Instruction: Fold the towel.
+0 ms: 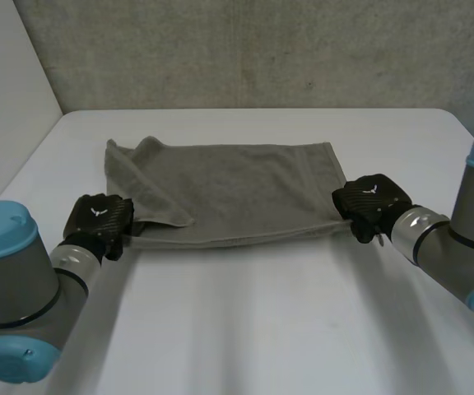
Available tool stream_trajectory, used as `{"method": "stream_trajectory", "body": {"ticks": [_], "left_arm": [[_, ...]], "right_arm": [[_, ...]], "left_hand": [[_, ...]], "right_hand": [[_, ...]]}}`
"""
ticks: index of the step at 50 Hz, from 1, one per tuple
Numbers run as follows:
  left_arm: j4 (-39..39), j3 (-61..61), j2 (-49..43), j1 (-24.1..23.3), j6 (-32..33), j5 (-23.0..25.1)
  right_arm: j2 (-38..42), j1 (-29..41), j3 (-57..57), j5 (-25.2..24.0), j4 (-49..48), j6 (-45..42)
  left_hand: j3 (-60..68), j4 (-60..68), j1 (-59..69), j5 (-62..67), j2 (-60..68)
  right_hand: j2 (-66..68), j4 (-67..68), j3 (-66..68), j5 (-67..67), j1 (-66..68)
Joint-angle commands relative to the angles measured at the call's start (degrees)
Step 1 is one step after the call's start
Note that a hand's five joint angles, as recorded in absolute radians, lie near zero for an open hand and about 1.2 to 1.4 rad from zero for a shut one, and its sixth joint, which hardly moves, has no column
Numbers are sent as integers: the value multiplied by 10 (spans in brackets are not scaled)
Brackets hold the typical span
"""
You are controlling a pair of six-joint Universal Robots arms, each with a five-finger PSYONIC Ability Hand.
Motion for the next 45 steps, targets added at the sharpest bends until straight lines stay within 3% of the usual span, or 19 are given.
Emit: {"method": "stream_trajectory", "body": {"ticks": [1,13,15,16,17,19,31,38,45], "left_arm": [[-21,-26,56,-16,0,-1],[-53,-73,77,-36,1,0],[-54,-73,75,-44,3,0],[-54,-73,75,-44,3,0],[-55,-72,75,-48,4,0],[-60,-69,80,-52,4,0],[-74,-15,126,-88,2,1],[-71,32,83,-101,4,7],[-75,95,0,-103,30,60]], "right_arm": [[-66,-9,72,-9,-1,-44],[-96,-45,157,-12,0,-101],[-96,-45,159,-14,0,-101],[-95,-45,159,-18,-1,-101],[-94,-47,161,-26,-1,-101],[-93,-50,162,-33,-1,-101],[-93,-62,174,-51,-5,-100],[-92,-61,185,-50,-7,-100],[-89,-60,187,-50,-8,-100]], "left_hand": [[102,102,108,107,102],[83,82,88,87,82],[-195,-196,-190,-191,-195],[-197,-197,-191,-193,-197],[-370,-370,-364,-366,-370],[-418,-419,-413,-414,-419],[-441,-441,-435,-436,-441],[-441,-441,-435,-436,-441],[-437,-438,-432,-433,-437]], "right_hand": [[34,35,34,28,33],[34,35,34,28,33],[34,35,34,28,33],[34,35,34,28,33],[34,35,34,28,33],[34,35,34,28,33],[34,35,34,28,33],[34,35,34,28,33],[34,35,34,28,33]]}}
